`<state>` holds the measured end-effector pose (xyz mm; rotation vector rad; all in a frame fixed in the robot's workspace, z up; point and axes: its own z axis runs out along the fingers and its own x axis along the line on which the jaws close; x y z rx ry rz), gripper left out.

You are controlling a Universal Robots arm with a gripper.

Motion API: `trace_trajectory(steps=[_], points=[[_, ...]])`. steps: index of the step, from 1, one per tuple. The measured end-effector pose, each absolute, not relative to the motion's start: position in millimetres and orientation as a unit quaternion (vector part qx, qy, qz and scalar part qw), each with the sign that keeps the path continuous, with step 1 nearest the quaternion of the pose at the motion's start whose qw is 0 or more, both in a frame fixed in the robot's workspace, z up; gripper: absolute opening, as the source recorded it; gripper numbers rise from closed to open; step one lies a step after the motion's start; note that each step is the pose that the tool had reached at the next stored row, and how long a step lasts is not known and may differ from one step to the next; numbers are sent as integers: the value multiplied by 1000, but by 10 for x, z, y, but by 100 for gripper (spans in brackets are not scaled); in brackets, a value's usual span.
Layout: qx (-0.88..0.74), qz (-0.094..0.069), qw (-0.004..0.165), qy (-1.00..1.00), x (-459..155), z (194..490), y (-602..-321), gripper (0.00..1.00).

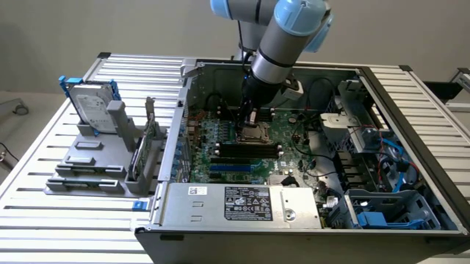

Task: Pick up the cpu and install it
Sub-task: 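Install the first cpu locking lever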

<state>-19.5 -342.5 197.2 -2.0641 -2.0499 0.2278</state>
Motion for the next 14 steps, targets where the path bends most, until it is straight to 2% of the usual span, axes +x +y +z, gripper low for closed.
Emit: trace_trajectory(steps=[14], points=[[-704,69,120,-697,-298,2080,-3432,11]])
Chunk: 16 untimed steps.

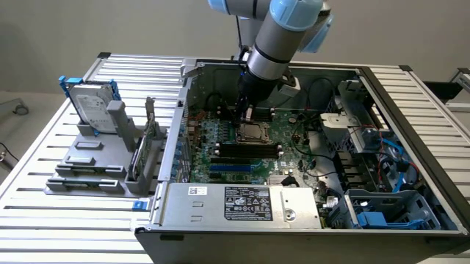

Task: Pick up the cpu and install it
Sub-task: 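Install the first cpu locking lever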

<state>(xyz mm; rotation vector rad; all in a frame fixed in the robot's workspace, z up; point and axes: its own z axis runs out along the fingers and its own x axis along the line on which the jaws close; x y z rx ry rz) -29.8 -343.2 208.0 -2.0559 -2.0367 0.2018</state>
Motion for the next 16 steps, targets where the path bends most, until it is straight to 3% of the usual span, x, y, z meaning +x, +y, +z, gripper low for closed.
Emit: trace_trajectory(steps=[16], points=[[-709,45,144,-689,-557,2237,-3460,11]])
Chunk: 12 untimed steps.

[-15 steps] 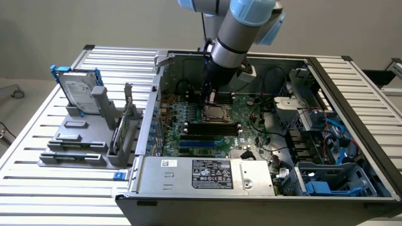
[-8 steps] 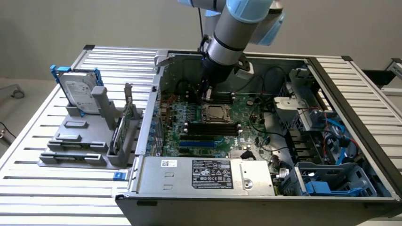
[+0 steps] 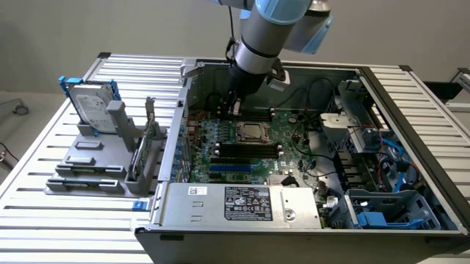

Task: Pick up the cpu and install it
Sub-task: 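Install the first cpu locking lever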

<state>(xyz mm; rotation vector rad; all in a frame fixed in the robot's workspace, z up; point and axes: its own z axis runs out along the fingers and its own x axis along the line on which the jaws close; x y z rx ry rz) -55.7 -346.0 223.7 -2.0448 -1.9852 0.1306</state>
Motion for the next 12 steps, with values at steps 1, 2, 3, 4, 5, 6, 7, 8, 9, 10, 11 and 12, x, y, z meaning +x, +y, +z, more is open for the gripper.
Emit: trace_trajectory(steps=[1,2,3,4,5,6,7,8,9,10,11,12], points=[[-710,45,145,-688,-580,2243,-3460,11],[-710,44,145,-688,-602,2249,-3460,11],[-710,43,146,-687,-624,2254,-3460,11],[-710,42,146,-687,-647,2259,-3460,11],[-711,42,147,-686,-668,2264,-3460,11],[-712,41,147,-685,-688,2267,-3460,11],[-713,41,148,-684,-706,2270,-3460,11],[-714,40,148,-683,-723,2273,-3460,11],[-716,39,149,-681,-738,2276,-3460,11],[-718,39,149,-679,-754,2278,-3460,11],[-720,38,149,-677,-767,2279,-3460,11],[-722,38,150,-675,-779,2280,-3460,11]])
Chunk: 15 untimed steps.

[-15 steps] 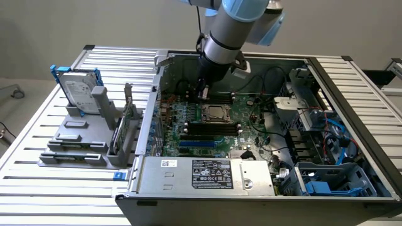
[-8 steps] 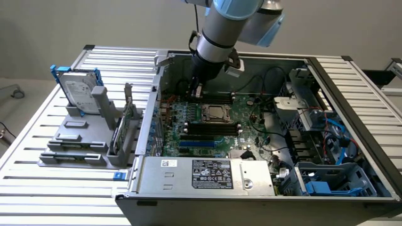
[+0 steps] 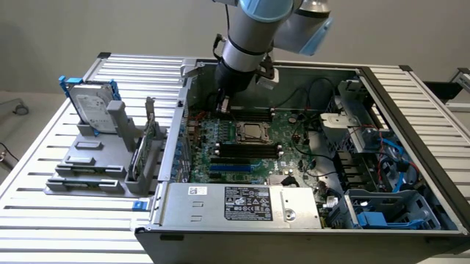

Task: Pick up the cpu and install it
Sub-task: 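Install the first cpu locking lever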

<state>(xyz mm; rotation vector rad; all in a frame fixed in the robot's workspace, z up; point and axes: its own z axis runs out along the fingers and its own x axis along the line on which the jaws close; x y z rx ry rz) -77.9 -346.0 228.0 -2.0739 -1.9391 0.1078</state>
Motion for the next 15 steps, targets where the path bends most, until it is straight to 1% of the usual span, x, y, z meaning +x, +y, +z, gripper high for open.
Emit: trace_trajectory(steps=[8,15], points=[[-750,31,151,-643,-799,2281,-3460,11],[-763,23,148,-629,-815,2356,-3457,11]])
